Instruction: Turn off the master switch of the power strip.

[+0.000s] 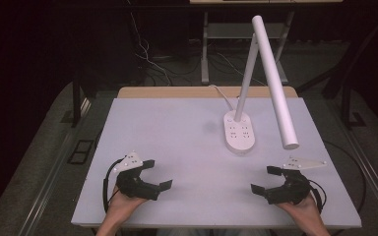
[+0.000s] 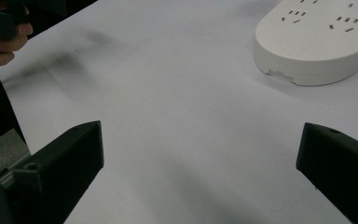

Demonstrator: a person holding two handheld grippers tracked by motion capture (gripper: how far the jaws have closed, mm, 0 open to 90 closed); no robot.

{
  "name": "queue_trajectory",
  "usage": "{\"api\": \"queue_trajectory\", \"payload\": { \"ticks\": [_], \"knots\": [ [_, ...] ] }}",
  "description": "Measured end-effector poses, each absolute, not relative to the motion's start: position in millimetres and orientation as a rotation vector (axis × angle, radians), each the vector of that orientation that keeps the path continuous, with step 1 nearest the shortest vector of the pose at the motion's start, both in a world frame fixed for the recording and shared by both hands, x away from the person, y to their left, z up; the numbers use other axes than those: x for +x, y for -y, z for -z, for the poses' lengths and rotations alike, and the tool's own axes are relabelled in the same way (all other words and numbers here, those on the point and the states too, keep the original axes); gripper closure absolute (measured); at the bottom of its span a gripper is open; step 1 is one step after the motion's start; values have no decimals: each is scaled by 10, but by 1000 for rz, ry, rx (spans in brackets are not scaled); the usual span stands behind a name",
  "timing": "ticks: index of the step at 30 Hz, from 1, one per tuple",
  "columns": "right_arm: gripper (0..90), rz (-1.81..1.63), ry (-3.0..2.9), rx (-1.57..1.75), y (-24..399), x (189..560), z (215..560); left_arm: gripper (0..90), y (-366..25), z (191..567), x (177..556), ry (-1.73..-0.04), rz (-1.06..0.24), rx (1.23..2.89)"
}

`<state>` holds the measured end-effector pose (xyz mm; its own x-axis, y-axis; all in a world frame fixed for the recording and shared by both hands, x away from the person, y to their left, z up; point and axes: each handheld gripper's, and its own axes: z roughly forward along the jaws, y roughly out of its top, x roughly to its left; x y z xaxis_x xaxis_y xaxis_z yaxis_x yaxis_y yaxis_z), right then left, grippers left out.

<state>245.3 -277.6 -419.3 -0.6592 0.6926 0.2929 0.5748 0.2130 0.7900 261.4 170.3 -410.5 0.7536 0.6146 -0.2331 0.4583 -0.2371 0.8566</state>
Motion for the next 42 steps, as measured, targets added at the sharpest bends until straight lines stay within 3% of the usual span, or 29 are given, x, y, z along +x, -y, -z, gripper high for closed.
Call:
{"api": "queue_trajectory", "payload": {
  "ticks": [42],
  "knots": [
    [0,-1429,-2340,1246,2819,2437,4206,0,-1468,3701,3076,-769,-166,1984]
  ]
}}
